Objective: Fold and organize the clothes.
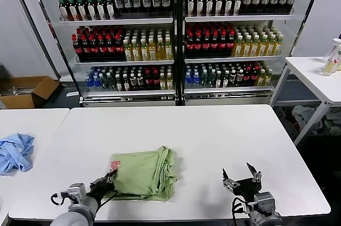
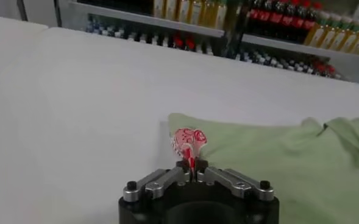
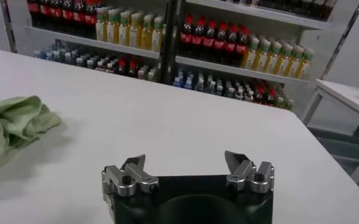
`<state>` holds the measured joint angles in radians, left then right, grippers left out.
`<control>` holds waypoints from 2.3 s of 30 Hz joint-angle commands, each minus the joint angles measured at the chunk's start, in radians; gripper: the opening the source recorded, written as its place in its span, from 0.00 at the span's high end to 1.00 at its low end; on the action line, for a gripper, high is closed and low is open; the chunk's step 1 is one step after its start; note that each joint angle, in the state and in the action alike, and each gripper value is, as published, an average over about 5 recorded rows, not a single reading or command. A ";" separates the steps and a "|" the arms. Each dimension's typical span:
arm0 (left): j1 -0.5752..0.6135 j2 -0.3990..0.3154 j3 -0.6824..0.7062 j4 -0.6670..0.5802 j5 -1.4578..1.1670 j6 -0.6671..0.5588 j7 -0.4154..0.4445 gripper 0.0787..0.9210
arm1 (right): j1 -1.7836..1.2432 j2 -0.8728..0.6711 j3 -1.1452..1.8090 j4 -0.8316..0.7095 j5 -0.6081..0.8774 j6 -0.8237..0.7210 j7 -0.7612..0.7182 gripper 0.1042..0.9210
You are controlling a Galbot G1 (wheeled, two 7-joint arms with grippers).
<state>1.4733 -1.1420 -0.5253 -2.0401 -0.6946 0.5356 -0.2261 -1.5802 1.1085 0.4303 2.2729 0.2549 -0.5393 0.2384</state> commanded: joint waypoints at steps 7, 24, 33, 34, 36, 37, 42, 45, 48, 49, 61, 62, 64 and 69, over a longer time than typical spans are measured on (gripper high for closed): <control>0.132 0.140 -0.773 -0.074 -0.476 0.048 0.091 0.97 | 0.026 -0.007 -0.005 -0.016 0.011 0.003 -0.002 0.12; 0.010 -0.183 0.281 -0.287 -0.002 0.041 0.026 0.97 | 0.011 -0.018 0.011 -0.006 0.013 0.003 0.000 0.12; -0.074 -0.265 0.399 -0.202 0.101 0.009 0.055 0.97 | 0.013 -0.013 0.007 -0.001 0.010 -0.002 0.003 0.12; -0.080 -0.268 0.401 -0.185 0.114 0.000 0.053 0.97 | 0.014 -0.012 0.006 -0.002 0.010 -0.002 0.003 0.12; -0.094 -0.274 0.403 -0.143 0.142 -0.025 0.047 0.97 | 0.016 -0.011 0.005 -0.003 0.009 -0.003 0.003 0.12; -0.104 -0.279 0.404 -0.121 0.154 -0.041 0.040 0.97 | 0.017 -0.011 0.004 -0.002 0.009 -0.004 0.004 0.12; -0.182 -0.304 0.394 -0.044 0.168 -0.100 -0.004 0.97 | 0.026 -0.010 0.002 0.006 0.008 -0.011 0.006 0.12; -0.219 -0.308 0.383 -0.031 0.165 -0.123 -0.011 0.97 | 0.033 -0.011 0.006 0.008 0.009 -0.013 0.006 0.12; -0.233 -0.304 0.374 -0.039 0.166 -0.146 0.008 0.93 | 0.048 -0.017 0.012 0.006 0.012 -0.016 0.005 0.12; -0.233 -0.299 0.369 -0.045 0.167 -0.153 0.020 0.91 | 0.056 -0.019 0.013 0.004 0.015 -0.016 0.003 0.12; -0.054 -0.141 0.107 -0.119 0.433 -0.309 0.217 0.50 | 0.302 0.021 -0.212 -0.109 0.252 -0.026 0.007 0.12; -0.039 -0.134 0.079 -0.122 0.444 -0.315 0.219 0.47 | 0.331 0.032 -0.250 -0.130 0.266 -0.031 0.013 0.12; -0.007 -0.123 0.022 -0.130 0.447 -0.319 0.221 0.39 | 0.391 0.055 -0.333 -0.179 0.299 -0.037 0.027 0.12; 0.056 -0.123 -0.066 -0.140 0.440 -0.323 0.217 0.23 | 0.528 0.113 -0.463 -0.329 0.380 -0.039 0.049 0.12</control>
<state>1.3984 -1.3142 -0.3762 -2.1592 -0.3676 0.2878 -0.0631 -1.3210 1.1343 0.2457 2.1618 0.4497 -0.5654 0.2529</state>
